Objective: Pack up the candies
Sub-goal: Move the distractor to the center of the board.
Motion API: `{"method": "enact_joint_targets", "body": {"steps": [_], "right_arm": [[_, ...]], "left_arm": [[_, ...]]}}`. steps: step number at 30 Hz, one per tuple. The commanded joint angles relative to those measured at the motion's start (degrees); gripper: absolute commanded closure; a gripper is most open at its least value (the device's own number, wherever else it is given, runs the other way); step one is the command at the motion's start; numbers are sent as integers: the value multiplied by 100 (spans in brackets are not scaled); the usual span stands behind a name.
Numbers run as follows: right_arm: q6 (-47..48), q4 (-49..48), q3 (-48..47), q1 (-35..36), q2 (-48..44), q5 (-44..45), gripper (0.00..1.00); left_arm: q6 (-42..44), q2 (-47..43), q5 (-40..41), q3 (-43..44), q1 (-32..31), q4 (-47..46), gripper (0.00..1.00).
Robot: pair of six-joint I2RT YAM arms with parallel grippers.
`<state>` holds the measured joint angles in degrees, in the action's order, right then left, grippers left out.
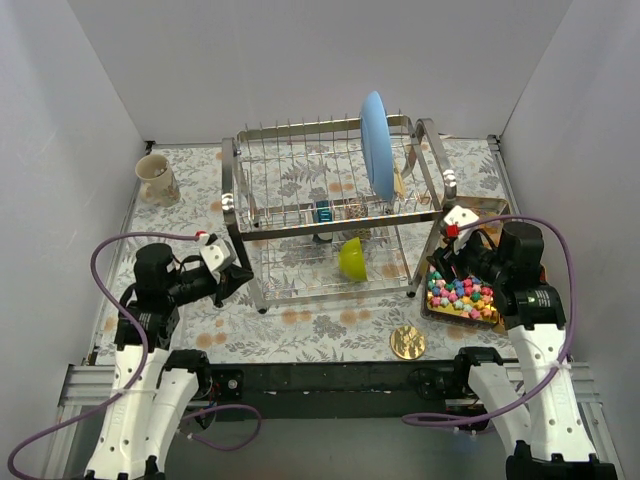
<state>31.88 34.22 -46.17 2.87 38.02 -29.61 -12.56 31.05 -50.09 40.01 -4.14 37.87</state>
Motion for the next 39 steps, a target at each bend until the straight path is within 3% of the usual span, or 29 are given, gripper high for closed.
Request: {"method": "enact_joint_targets", "body": {"steps": [1, 5, 12, 19, 32, 39], "right_arm": [[-94, -468, 12, -24, 232, -185, 43], [-296, -732, 56, -15, 547, -291, 51], [-586, -1566, -5, 38, 1207, -397, 52], [-832, -1822, -788, 318, 2173, -555, 52], [-1534, -2885, -893, 1031, 2903, -2, 52], [-1755, -3316, -1482, 1040, 3702, 253, 51]], "left_arm": [[-649, 191, 244, -81, 19, -1061, 100], [-792, 437, 499, -204, 19, -1667, 100], [-678, 981, 1054, -415, 19, -2608, 100], [-792, 1781, 1176, -353, 19, -3355, 100], [-46, 2783, 1933, -292, 71, -4199, 100], [253, 3749, 1897, 401, 343, -4253, 100]]}}
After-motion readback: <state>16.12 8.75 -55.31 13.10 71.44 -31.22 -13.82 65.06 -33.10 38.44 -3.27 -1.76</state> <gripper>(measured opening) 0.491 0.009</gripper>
